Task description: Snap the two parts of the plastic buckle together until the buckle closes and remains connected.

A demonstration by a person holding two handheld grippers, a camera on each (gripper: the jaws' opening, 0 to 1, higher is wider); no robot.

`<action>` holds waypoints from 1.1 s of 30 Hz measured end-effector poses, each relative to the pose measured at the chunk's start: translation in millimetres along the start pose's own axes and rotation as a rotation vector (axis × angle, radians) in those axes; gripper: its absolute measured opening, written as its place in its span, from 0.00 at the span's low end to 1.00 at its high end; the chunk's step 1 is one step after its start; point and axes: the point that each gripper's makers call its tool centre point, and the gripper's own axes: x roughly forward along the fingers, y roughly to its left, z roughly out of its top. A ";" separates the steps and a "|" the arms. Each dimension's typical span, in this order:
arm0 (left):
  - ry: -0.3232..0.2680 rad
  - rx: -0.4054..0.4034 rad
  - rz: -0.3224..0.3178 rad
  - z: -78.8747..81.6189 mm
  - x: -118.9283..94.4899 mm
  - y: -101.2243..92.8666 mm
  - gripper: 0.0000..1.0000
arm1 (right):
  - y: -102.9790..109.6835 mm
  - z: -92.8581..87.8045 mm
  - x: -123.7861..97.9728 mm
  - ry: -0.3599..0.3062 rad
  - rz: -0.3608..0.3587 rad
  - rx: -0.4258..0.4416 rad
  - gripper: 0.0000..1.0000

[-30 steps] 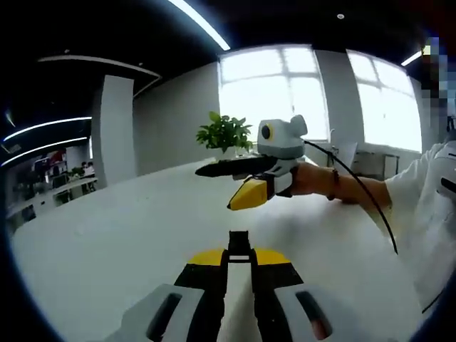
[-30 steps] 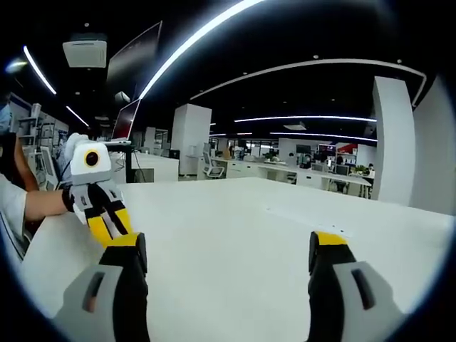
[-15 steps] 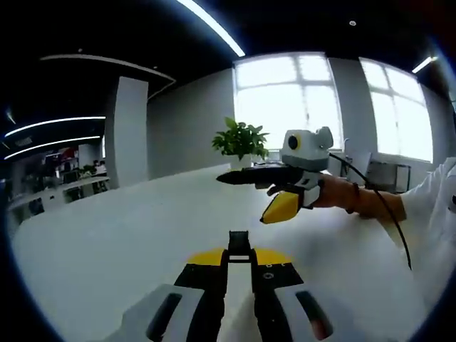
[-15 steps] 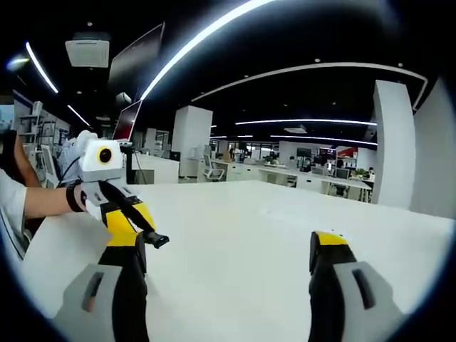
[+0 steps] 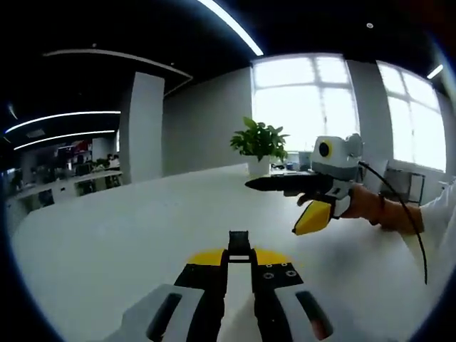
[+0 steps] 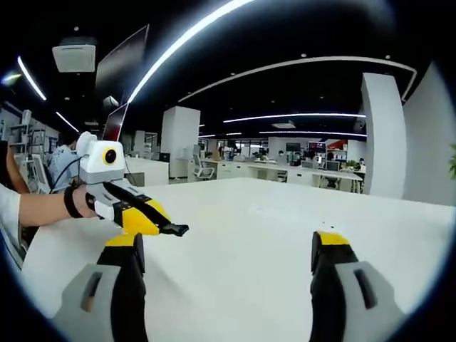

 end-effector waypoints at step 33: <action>0.005 -0.042 0.079 10.5 25.0 46.2 0.11 | 6.2 -2.2 3.7 0.023 0.034 -0.003 0.95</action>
